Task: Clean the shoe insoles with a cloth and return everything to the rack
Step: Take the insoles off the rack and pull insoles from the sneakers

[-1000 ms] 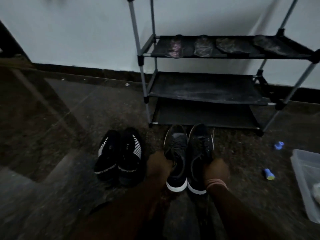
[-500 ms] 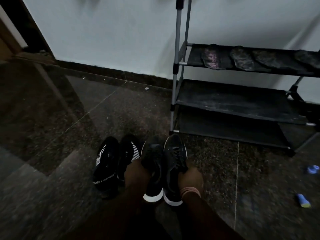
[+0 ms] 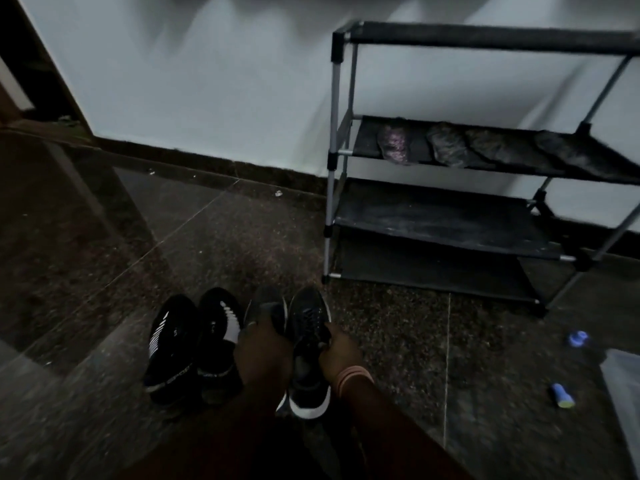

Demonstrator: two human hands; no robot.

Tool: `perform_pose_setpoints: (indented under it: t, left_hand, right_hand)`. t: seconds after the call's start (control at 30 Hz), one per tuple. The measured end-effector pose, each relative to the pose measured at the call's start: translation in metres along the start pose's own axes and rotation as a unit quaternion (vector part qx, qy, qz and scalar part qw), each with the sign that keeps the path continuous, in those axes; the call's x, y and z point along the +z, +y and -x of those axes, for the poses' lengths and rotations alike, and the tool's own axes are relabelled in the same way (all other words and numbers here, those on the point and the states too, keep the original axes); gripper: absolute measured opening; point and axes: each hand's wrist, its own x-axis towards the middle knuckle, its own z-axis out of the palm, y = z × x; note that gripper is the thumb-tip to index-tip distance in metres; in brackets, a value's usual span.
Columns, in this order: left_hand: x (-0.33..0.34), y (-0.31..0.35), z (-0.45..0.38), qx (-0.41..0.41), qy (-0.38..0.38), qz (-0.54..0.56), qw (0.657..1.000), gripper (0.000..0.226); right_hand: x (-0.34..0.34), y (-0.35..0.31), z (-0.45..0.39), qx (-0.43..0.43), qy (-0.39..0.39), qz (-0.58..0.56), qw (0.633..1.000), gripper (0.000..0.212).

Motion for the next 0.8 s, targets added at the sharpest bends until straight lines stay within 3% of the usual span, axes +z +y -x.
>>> perform_pose_setpoints:
  t: [0.1,0.2,0.47,0.63,0.73,0.8]
  left_hand:
    - [0.002,0.045,-0.001,0.07,-0.041,0.045,0.996,0.037]
    - [0.003,0.093,-0.005,0.153,0.015,0.095,0.984,0.031]
    - [-0.011,0.204,-0.029,0.247,0.037,0.176,0.952,0.026]
    - [-0.03,0.249,-0.049,0.227,0.028,0.219,0.948,0.022]
    - [-0.039,0.274,-0.078,0.125,0.028,0.269,0.955,0.046]
    - [-0.043,0.289,-0.103,0.031,0.016,0.314,0.949,0.076]
  right_hand:
    - [-0.037,-0.009,0.004,-0.043,0.033,0.006,0.999,0.036]
    - [-0.087,-0.013,-0.008,-0.07,0.097,0.036,0.992,0.028]
    - [-0.22,-0.008,-0.024,-0.084,0.334,0.011,0.939,0.016]
    - [-0.257,-0.036,-0.037,-0.141,0.375,-0.024,0.916,0.013]
    - [-0.275,-0.067,-0.046,-0.146,0.428,-0.108,0.885,0.016]
    - [-0.285,-0.084,-0.059,-0.119,0.444,-0.184,0.869,0.023]
